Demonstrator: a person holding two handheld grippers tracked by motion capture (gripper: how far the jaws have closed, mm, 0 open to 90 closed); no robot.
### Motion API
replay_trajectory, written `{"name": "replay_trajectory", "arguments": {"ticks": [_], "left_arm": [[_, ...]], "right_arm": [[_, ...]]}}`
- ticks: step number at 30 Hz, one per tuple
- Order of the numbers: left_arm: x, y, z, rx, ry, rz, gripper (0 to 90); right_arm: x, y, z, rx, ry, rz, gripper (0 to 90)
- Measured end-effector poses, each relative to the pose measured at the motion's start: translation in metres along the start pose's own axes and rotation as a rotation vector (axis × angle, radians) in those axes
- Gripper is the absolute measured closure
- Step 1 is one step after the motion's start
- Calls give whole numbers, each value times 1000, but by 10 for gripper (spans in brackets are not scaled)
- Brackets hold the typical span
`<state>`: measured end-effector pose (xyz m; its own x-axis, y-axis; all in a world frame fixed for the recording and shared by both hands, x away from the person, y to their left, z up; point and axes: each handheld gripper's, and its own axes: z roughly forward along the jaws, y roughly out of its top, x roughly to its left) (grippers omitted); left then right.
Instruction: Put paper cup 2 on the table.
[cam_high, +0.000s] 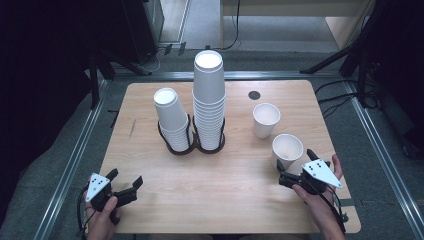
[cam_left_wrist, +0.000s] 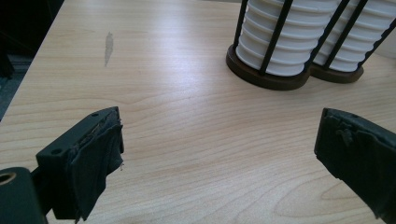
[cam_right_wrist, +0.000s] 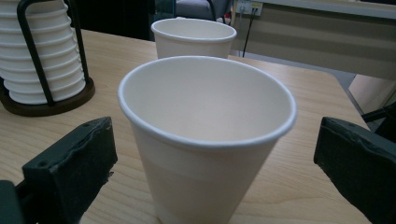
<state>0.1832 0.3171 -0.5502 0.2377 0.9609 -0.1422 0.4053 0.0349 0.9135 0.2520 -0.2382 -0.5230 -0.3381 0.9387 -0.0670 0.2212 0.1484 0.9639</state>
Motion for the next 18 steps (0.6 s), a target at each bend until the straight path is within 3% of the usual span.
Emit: {"name": "replay_trajectory", "arguments": {"ticks": [18], "left_arm": [[-1,-1,1,2,1,1,15]], "right_arm": [[-48,-20,-44,17,-99,54,0]]}}
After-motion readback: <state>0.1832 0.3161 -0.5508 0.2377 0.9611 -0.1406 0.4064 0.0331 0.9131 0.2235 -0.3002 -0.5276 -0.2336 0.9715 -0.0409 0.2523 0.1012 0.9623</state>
